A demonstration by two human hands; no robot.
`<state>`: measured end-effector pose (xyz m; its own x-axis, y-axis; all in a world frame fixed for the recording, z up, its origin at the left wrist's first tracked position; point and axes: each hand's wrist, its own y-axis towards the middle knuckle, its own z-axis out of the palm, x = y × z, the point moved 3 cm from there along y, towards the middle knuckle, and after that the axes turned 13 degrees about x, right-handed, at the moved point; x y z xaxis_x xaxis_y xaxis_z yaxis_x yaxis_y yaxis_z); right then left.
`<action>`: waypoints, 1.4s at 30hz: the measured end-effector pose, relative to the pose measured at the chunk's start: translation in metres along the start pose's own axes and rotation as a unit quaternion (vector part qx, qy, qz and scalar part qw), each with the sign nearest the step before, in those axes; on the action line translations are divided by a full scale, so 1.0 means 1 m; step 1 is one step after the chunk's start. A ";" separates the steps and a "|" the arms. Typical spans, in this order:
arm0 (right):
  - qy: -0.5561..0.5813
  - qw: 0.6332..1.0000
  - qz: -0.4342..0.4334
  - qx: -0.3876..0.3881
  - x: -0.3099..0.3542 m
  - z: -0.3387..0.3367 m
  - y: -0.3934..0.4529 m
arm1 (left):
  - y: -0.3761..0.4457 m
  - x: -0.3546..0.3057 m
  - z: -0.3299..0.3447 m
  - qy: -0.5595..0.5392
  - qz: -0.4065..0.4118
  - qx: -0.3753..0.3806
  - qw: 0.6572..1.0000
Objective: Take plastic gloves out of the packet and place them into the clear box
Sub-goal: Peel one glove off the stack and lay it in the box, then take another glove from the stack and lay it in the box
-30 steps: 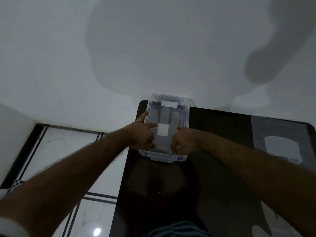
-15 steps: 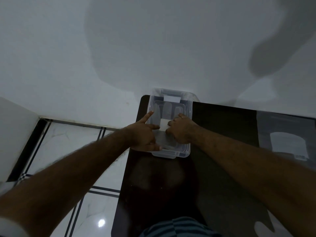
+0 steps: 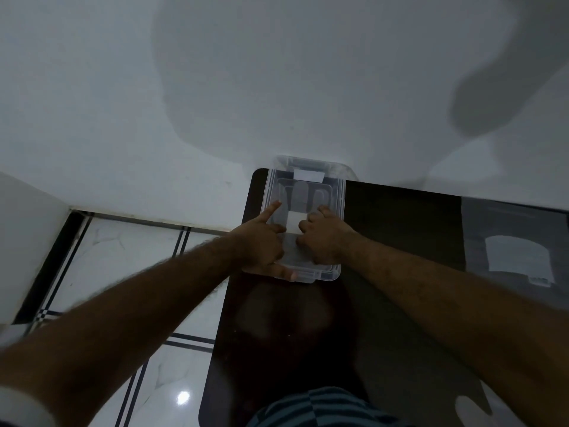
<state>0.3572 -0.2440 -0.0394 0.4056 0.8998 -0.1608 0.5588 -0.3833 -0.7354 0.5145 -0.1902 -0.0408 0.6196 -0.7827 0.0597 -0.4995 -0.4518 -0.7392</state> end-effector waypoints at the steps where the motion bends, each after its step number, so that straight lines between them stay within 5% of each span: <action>1: -0.009 1.000 0.002 -0.008 0.001 -0.002 -0.001 | -0.003 0.000 -0.001 0.005 -0.001 -0.003 1.000; 7: -0.017 0.999 0.040 0.010 0.007 -0.006 -0.003 | -0.012 -0.003 -0.003 -0.006 -0.031 0.043 0.999; 11: 0.049 0.997 0.062 -0.007 0.001 -0.011 -0.017 | -0.027 -0.006 -0.011 -0.027 -0.065 -0.032 0.997; 19: 0.223 0.954 0.066 -0.190 -0.008 0.038 -0.125 | -0.063 -0.074 -0.055 -0.218 -0.118 -0.241 0.938; 28: 0.285 0.930 0.062 -0.225 0.029 0.250 -0.271 | 0.024 -0.253 -0.101 -0.258 0.015 -0.276 0.926; 35: 0.350 0.920 0.113 -0.134 0.070 0.440 -0.365 | 0.112 -0.397 -0.124 -0.256 0.072 -0.201 0.943; 42: 0.307 0.945 0.099 -0.060 0.077 0.530 -0.402 | 0.160 -0.489 -0.136 -0.213 0.103 -0.152 0.960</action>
<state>-0.2193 0.0902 -0.1053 0.8328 0.5321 0.1526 0.4920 -0.5852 -0.6446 0.0492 0.0618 -0.0969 0.6477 -0.6522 -0.3939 -0.7515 -0.4616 -0.4714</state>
